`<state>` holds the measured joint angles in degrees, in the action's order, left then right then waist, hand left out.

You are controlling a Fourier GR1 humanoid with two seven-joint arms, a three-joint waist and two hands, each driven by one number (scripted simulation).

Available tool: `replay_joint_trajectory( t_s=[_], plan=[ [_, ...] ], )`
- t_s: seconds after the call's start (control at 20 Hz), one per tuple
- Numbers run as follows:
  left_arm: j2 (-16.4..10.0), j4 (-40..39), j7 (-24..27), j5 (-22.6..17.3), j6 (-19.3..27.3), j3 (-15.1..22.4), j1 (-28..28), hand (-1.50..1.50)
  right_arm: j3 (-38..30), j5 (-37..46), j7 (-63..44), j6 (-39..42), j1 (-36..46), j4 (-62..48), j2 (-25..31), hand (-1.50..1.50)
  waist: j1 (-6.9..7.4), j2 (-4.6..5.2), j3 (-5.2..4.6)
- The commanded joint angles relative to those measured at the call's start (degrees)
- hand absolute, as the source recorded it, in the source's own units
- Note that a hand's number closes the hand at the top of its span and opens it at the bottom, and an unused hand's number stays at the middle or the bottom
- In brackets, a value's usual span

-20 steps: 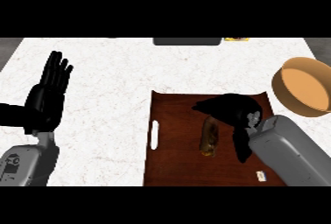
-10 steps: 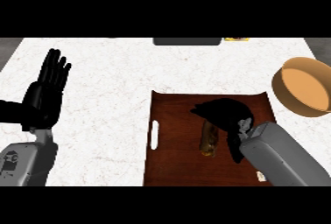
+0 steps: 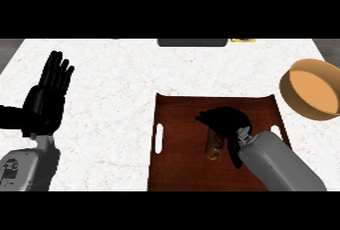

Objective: Pick the sweet potato from the tray and place it in the pot

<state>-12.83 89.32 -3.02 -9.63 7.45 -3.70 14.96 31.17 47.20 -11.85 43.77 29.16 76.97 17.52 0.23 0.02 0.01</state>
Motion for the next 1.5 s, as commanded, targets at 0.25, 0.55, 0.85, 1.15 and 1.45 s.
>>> replay_joint_trajectory(
  t_s=[0.25, 0.55, 0.85, 1.15, 1.45],
  plan=[
    [2.2, -1.4, 0.2, 2.6, 1.3, 0.2, 2.1, 0.00, -0.8, 6.7, 6.5, -6.5, 1.5, -12.5, -6.6, -1.50, 0.15, 0.09, 0.00],
    [2.4, -3.4, 2.7, 1.6, 0.1, -0.8, 2.1, 0.00, 5.9, 8.3, 16.2, -10.2, -3.5, -8.5, -3.7, 1.50, 0.00, 0.14, 0.01],
    [0.3, 2.6, -2.9, 1.4, -0.4, -0.7, 0.3, 0.00, 5.6, 10.5, 14.8, -9.8, -1.7, -9.9, -5.9, 1.50, 0.75, -0.02, 0.03],
    [1.9, 1.3, -2.4, 2.9, 1.1, -0.3, 2.3, 0.00, 5.2, 16.5, 12.4, -15.2, -3.3, -2.5, -5.5, 1.50, -0.23, -0.08, 0.00],
    [0.7, -0.7, 0.6, 1.6, -0.8, -3.0, -1.2, 0.00, 1.6, 12.2, 8.8, -11.2, -10.9, 22.0, -4.7, 1.50, -2.23, -0.86, -0.01]
  ],
)
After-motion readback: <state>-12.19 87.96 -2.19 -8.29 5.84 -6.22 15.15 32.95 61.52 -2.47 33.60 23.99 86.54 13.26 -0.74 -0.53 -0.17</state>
